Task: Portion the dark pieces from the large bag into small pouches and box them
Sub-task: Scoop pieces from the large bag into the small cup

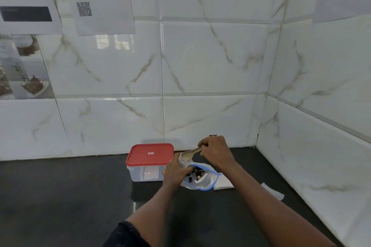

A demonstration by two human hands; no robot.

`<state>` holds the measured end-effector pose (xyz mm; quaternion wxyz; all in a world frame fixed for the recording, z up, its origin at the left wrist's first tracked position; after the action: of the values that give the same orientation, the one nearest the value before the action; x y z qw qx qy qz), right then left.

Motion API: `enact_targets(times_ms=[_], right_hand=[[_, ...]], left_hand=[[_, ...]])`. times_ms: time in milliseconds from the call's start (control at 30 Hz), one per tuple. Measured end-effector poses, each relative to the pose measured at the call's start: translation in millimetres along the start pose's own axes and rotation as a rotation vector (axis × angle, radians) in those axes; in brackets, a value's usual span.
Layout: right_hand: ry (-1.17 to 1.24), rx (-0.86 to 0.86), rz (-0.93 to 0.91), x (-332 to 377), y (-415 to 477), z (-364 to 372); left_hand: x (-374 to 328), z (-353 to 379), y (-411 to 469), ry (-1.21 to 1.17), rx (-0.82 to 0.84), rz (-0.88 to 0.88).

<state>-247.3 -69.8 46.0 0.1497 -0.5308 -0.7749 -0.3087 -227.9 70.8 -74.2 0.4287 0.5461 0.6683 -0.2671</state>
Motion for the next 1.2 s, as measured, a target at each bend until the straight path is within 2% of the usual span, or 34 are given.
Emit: enact_targets(times_ms=[100, 267, 433, 533, 633, 800, 900, 1033, 1200], right_hand=[[-0.005, -0.003, 0.014, -3, 1, -1], [0.058, -0.075, 0.219, -14, 14, -16], [-0.074, 0.075, 0.336, -12, 18, -18], [-0.129, 0.181, 0.382, -21, 12, 5], [-0.189, 0.214, 0.408, -37, 0, 38], [-0.118, 0.330, 0.433, -57, -18, 88], [-0.005, 0.249, 0.446, -62, -21, 99], [0.064, 0.154, 0.534, -64, -17, 101], [0.148, 0.166, 0.616, -68, -8, 106]], left_hand=[[2, -1, 2, 0.017, -0.012, -0.010], [-3, -2, 7, 0.035, -0.003, 0.019], [-5, -1, 11, 0.014, 0.024, 0.036], [-9, -3, 11, 0.025, 0.031, 0.058], [-9, -3, 11, 0.052, 0.045, 0.095], [-5, 1, 14, 0.162, 0.076, 0.165], [-12, 4, 12, 0.216, 0.135, 0.209], [-18, 1, 13, 0.239, 0.136, 0.243], [-14, -3, 20, 0.315, 0.173, 0.271]])
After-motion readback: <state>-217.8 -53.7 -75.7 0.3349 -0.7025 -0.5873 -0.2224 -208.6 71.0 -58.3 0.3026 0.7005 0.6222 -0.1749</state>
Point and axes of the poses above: each hand's wrist, its own y-axis towards the middle knuckle, its own z-axis out of the palm, x = y × z, the point moved 3 cm from there along y, towards the middle knuckle, and after that the axes turned 1 degree about -z, right-handed, at the moved point
